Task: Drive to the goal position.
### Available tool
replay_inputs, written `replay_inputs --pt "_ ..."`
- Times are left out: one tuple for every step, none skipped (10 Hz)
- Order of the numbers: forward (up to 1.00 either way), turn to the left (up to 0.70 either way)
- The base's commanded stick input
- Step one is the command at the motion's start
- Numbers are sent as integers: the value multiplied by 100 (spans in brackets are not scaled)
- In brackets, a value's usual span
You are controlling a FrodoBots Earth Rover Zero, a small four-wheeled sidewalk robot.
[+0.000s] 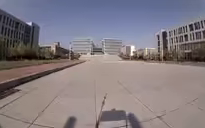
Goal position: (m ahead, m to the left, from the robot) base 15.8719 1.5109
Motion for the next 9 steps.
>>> replay_inputs --pt "70 0" --pt "70 0" --pt "70 0" --pt "70 0" --pt "70 0" --pt "70 0" --pt "70 0" --pt "70 0" --pt "70 0"
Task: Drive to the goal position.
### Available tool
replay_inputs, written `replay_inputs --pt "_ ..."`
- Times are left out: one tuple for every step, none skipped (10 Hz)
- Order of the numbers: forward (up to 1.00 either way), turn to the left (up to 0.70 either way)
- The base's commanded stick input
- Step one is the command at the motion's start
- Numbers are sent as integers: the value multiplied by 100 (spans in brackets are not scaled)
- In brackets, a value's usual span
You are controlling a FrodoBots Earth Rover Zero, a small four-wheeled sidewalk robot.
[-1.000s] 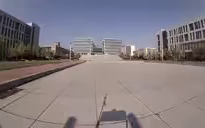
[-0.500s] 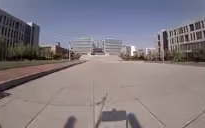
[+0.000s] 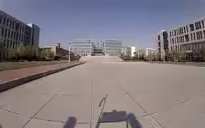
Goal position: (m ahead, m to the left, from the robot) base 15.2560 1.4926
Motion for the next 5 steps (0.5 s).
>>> replay_inputs --pt "70 0" --pt "70 0" --pt "70 0" --pt "70 0" --pt "70 0"
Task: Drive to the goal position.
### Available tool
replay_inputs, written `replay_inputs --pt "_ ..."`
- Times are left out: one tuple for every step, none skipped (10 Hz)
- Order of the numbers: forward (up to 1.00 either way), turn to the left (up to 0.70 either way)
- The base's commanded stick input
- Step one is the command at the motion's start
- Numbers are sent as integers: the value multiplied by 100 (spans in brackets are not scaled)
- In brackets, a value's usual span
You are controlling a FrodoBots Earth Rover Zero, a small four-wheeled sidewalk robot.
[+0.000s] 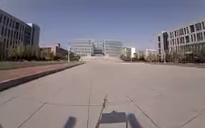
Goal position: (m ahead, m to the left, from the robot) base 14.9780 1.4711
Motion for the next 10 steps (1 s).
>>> replay_inputs --pt "70 0" --pt "70 0" --pt "70 0" --pt "70 0" --pt "70 0" --pt "70 0" --pt "70 0" --pt "70 0" --pt "70 0" --pt "70 0"
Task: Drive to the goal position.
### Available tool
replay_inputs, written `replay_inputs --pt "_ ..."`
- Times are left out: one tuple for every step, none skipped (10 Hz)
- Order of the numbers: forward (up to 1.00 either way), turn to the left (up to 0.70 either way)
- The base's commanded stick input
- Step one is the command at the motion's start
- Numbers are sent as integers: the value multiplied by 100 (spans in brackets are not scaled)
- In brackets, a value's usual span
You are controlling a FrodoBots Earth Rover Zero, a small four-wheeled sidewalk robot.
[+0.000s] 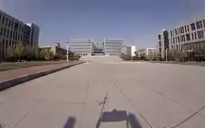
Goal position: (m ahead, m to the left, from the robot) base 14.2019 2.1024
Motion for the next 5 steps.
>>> replay_inputs --pt "70 0" --pt "70 0" --pt "70 0" --pt "70 0" --pt "70 0"
